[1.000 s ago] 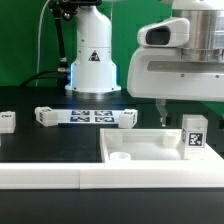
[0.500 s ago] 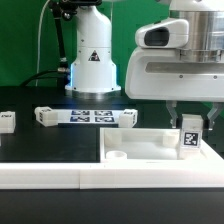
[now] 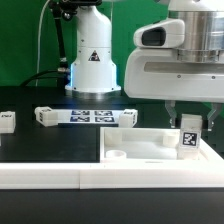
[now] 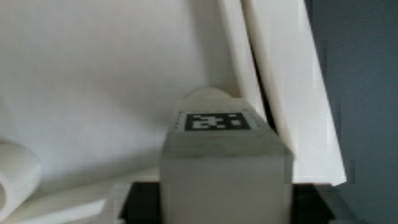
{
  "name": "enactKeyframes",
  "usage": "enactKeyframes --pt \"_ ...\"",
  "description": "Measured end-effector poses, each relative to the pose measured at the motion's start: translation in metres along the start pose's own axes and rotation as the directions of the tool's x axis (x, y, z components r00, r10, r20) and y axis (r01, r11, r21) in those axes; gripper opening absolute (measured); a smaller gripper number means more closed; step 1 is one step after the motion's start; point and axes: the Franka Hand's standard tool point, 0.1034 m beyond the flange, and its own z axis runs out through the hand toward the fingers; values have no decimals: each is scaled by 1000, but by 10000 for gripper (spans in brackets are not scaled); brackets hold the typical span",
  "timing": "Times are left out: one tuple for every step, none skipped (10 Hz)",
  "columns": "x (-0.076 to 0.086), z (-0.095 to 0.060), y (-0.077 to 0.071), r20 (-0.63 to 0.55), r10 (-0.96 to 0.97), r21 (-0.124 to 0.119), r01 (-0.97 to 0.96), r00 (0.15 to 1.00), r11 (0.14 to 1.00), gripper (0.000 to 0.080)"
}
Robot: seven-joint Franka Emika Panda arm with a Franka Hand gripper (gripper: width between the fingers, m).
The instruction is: Assemble one leg
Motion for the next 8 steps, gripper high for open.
enactKeyframes --pt "1 0 5 -11 64 5 -64 998 998 291" --pt "2 0 12 -25 142 8 -142 990 990 292" --pt "3 -1 16 -30 196 7 -195 980 981 295" --pt "4 -1 19 -32 220 -1 -221 975 975 295" --pt "4 -1 19 -32 219 -2 -219 975 976 311" --pt "4 0 19 -31 219 -2 -219 975 976 311" --pt "4 0 19 -31 219 -2 -219 975 976 484" --pt "4 0 19 -31 219 -3 -219 975 976 612"
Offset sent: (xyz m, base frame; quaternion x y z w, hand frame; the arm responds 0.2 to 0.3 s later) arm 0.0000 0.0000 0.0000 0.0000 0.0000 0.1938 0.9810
